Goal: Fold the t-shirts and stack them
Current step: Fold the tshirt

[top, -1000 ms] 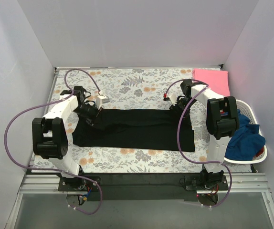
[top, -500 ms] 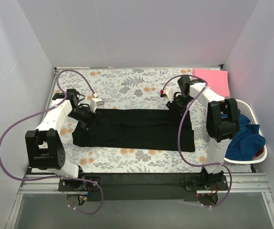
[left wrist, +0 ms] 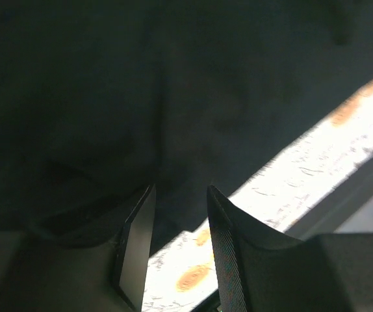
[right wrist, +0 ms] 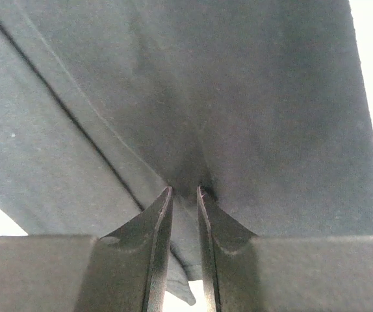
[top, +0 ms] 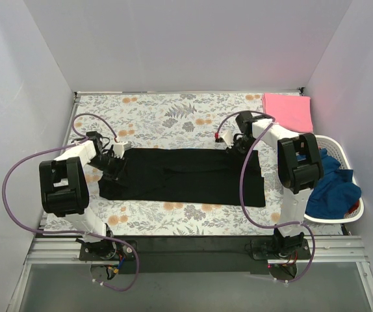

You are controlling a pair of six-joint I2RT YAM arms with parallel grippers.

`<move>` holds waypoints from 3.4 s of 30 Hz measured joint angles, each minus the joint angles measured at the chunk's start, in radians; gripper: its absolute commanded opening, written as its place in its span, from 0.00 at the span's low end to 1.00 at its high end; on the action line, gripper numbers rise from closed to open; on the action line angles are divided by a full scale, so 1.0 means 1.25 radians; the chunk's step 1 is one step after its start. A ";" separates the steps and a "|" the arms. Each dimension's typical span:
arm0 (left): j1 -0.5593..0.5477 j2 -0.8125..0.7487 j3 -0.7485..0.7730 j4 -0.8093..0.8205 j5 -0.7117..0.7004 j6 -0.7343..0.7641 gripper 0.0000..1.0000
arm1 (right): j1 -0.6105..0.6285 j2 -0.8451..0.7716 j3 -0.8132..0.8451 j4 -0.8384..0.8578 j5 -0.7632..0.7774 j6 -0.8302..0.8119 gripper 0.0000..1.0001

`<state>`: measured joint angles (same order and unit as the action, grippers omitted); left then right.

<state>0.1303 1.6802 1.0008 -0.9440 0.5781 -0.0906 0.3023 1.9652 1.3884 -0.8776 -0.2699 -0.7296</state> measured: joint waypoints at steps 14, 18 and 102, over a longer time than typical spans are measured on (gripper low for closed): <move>0.020 0.017 0.013 -0.005 -0.028 -0.010 0.41 | 0.005 -0.012 -0.020 0.022 0.052 -0.002 0.34; 0.025 -0.008 0.071 -0.070 0.014 0.014 0.42 | 0.003 -0.012 -0.007 0.011 0.037 -0.002 0.34; 0.020 0.415 0.564 0.143 -0.178 -0.428 0.00 | -0.145 0.121 0.175 -0.032 0.107 -0.065 0.42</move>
<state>0.1547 2.1994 1.7061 -0.7647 0.3553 -0.6258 0.1207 2.1159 1.6073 -0.9180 -0.1356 -0.8108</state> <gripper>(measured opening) 0.043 0.417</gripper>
